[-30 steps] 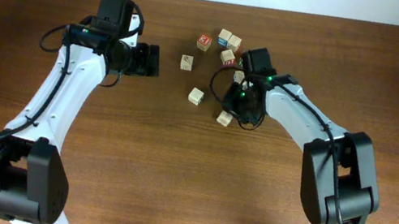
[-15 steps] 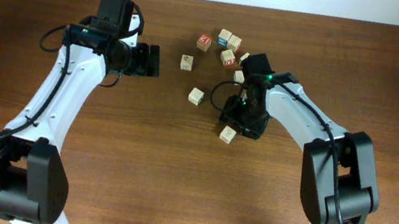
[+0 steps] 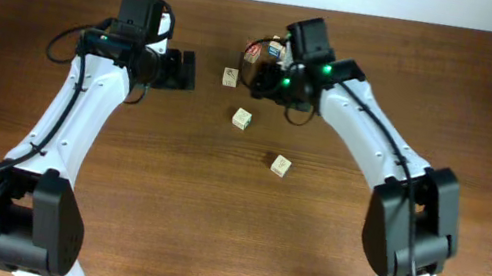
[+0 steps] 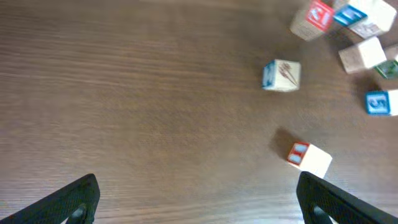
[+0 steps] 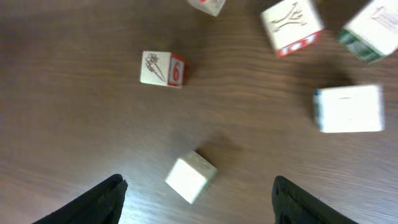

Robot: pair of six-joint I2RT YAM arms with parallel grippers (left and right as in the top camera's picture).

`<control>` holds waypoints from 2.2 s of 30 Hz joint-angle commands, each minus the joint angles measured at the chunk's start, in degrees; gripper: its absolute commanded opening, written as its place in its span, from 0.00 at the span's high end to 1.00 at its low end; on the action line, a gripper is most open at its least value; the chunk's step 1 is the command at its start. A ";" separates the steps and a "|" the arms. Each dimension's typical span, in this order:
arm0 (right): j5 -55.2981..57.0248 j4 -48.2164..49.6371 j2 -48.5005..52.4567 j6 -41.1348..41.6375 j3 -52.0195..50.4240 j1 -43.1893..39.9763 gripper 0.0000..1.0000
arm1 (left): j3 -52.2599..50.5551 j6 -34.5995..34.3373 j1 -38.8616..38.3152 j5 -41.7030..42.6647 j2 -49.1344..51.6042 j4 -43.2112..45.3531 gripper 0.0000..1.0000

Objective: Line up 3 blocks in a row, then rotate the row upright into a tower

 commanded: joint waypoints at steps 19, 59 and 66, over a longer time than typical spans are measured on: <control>10.34 -0.39 8.74 14.16 0.20 7.52 0.54 | 1.07 -0.55 7.45 -2.89 0.59 0.15 0.01; -0.79 -26.93 8.90 6.54 1.07 11.56 0.52 | 1.07 -0.55 7.43 -2.80 0.59 -0.72 0.01; 10.73 -31.89 7.87 2.25 13.11 10.43 0.38 | 1.07 -0.55 7.43 -2.80 0.59 -0.72 0.01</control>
